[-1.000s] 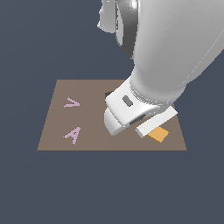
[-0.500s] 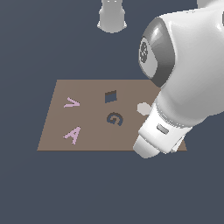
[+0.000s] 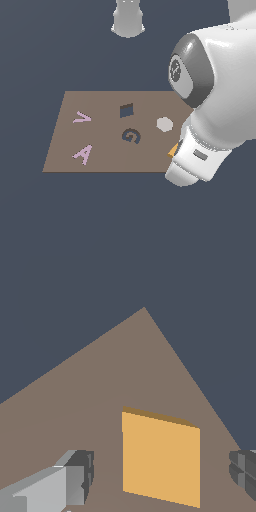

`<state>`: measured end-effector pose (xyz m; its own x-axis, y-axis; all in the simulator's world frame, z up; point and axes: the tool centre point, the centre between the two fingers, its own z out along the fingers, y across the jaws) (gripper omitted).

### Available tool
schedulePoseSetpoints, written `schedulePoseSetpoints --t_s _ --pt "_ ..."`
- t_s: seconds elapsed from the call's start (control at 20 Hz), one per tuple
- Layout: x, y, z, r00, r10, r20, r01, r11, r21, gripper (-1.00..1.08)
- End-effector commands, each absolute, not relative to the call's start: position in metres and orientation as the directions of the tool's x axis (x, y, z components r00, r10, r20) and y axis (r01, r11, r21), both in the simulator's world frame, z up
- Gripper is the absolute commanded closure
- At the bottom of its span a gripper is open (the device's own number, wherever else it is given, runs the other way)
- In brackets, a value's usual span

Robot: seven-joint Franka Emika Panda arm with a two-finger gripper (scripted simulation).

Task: Insert a designated object into the corresponding slot on a board.

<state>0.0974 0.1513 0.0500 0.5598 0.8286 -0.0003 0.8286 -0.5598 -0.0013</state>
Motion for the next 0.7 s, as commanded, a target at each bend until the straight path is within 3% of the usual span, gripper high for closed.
schedulePoseSetpoints --t_s 0.0,0.45,0.5,0.65 --pt "0.098 0.151 0.050 0.560 0.828 0.000 0.828 -0.560 -0.001 -0.92" --pt "0.098 0.152 0.030 0.555 0.832 0.000 0.832 -0.555 0.000 -0.92" --pt "0.098 0.152 0.030 0.555 0.832 0.000 0.832 -0.555 0.000 1.08" --pt "0.098 0.152 0.030 0.555 0.832 0.000 0.832 -0.555 0.000 1.08"
